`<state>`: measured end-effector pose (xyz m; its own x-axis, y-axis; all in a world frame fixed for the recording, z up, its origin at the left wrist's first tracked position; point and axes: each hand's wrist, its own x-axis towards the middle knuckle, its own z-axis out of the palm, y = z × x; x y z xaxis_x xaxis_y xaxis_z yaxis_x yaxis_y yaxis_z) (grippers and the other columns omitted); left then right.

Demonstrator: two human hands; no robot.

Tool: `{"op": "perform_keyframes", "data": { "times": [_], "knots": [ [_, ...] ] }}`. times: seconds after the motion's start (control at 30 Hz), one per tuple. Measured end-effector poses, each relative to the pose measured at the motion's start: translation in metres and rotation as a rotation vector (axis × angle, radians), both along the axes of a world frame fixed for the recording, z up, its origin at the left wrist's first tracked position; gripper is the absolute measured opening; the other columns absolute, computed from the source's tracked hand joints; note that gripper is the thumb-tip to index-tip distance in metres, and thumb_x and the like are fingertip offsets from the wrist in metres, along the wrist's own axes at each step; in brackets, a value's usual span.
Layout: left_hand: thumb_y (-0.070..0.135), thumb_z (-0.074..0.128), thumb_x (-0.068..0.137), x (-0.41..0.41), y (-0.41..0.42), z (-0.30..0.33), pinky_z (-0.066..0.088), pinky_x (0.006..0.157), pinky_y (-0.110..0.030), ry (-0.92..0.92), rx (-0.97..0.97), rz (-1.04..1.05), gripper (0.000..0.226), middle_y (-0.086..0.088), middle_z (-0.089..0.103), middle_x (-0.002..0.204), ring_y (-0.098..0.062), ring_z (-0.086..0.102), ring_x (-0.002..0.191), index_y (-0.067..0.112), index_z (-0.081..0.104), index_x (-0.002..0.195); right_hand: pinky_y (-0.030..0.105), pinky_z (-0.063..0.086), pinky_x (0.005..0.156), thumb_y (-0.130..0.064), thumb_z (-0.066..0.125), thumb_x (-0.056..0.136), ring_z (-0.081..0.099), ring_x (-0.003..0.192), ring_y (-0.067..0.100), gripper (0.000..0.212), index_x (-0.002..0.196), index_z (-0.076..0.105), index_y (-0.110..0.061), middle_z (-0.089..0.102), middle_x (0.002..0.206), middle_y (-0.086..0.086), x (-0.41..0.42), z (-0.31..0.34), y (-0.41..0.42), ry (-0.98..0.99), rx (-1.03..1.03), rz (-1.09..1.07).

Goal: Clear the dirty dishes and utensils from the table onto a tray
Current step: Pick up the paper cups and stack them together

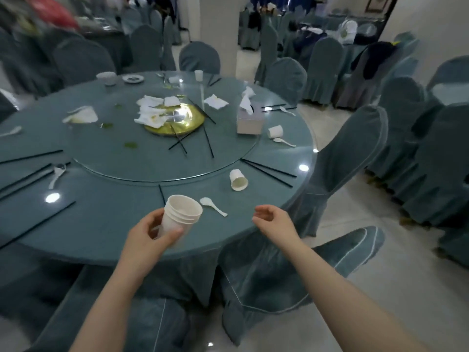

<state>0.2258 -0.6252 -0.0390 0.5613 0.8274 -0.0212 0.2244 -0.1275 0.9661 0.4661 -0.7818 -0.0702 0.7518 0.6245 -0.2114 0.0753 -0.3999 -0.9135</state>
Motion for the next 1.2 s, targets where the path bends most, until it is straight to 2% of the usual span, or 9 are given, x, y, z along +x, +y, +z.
{"op": "perform_keyframes", "data": {
  "times": [0.27, 0.37, 0.43, 0.53, 0.63, 0.8, 0.93, 1.07, 1.2],
  "knots": [
    [0.011, 0.073, 0.080, 0.039, 0.063, -0.029, 0.043, 0.071, -0.013, 0.002, -0.051, 0.118, 0.043, 0.017, 0.065, 0.108, 0.005, 0.061, 0.093, 0.026, 0.060, 0.118, 0.030, 0.046, 0.090, -0.034, 0.075, 0.078, 0.057, 0.108, 0.015, 0.054, 0.126, 0.053, -0.022, 0.056, 0.126, 0.003, 0.072, -0.046, 0.083, -0.032, -0.196, 0.021],
    [0.011, 0.073, 0.080, 0.059, 0.087, -0.039, 0.042, 0.071, -0.011, 0.022, -0.086, 0.131, 0.043, 0.021, 0.065, 0.106, 0.009, 0.061, 0.091, 0.029, 0.059, 0.116, 0.030, 0.044, 0.089, -0.037, 0.076, 0.076, 0.053, 0.119, 0.019, 0.066, 0.133, 0.046, -0.020, 0.051, 0.135, 0.003, 0.097, -0.055, 0.115, -0.081, -0.266, 0.015],
    [0.013, 0.075, 0.079, 0.071, 0.102, -0.044, 0.043, 0.072, -0.012, 0.048, -0.095, 0.118, 0.043, 0.022, 0.063, 0.106, 0.006, 0.060, 0.095, 0.031, 0.058, 0.115, 0.028, 0.042, 0.086, -0.039, 0.076, 0.075, 0.053, 0.119, 0.020, 0.069, 0.134, 0.044, -0.019, 0.051, 0.135, 0.003, 0.112, -0.062, 0.137, -0.096, -0.275, -0.019],
    [0.012, 0.075, 0.079, 0.082, 0.122, -0.049, 0.045, 0.083, -0.023, 0.103, -0.099, 0.104, 0.046, 0.017, 0.063, 0.111, -0.006, 0.060, 0.103, 0.028, 0.058, 0.119, 0.030, 0.043, 0.082, -0.041, 0.075, 0.074, 0.054, 0.116, 0.025, 0.078, 0.138, 0.039, -0.016, 0.051, 0.136, 0.005, 0.128, -0.074, 0.170, -0.086, -0.304, -0.086],
    [0.012, 0.076, 0.078, 0.084, 0.131, -0.054, 0.046, 0.083, -0.023, 0.122, -0.102, 0.114, 0.047, 0.016, 0.064, 0.113, -0.006, 0.061, 0.103, 0.028, 0.059, 0.119, 0.029, 0.039, 0.074, -0.043, 0.074, 0.072, 0.055, 0.101, 0.027, 0.083, 0.140, 0.035, -0.013, 0.052, 0.132, 0.008, 0.136, -0.086, 0.198, -0.022, -0.362, -0.195],
    [0.013, 0.079, 0.073, 0.077, 0.140, -0.063, 0.046, 0.079, -0.019, 0.173, -0.100, 0.137, 0.051, 0.018, 0.065, 0.111, 0.003, 0.061, 0.100, 0.029, 0.060, 0.118, 0.027, 0.033, 0.052, -0.028, 0.069, 0.074, 0.052, 0.071, 0.023, 0.044, 0.105, 0.041, -0.013, 0.060, 0.110, 0.010, 0.131, -0.099, 0.224, 0.028, -0.370, -0.294],
    [0.010, 0.083, 0.066, 0.076, 0.136, -0.071, 0.046, 0.079, -0.020, 0.223, -0.028, 0.145, 0.055, 0.022, 0.066, 0.105, 0.010, 0.059, 0.094, 0.034, 0.062, 0.111, 0.026, 0.038, 0.057, -0.029, 0.072, 0.070, 0.057, 0.079, 0.015, 0.052, 0.110, 0.040, -0.025, 0.053, 0.104, -0.004, 0.101, -0.090, 0.222, 0.040, -0.188, -0.101],
    [0.015, 0.085, 0.063, 0.086, 0.128, -0.077, 0.044, 0.083, -0.025, 0.283, 0.057, 0.130, 0.060, 0.021, 0.063, 0.109, 0.005, 0.056, 0.100, 0.035, 0.061, 0.113, 0.030, 0.053, 0.065, -0.013, 0.074, 0.075, 0.061, 0.075, 0.013, 0.037, 0.101, 0.052, -0.025, 0.058, 0.100, -0.002, 0.078, -0.062, 0.201, 0.265, 0.075, 0.046],
    [0.020, 0.086, 0.059, 0.102, 0.111, -0.072, 0.039, 0.077, -0.011, 0.298, 0.195, 0.037, 0.061, 0.027, 0.060, 0.103, 0.012, 0.052, 0.098, 0.053, 0.057, 0.101, 0.025, 0.056, 0.068, -0.005, 0.071, 0.081, 0.063, 0.092, 0.014, 0.036, 0.108, 0.062, -0.027, 0.058, 0.117, 0.004, 0.074, -0.031, 0.167, 0.368, 0.149, 0.291]
  ]
}}
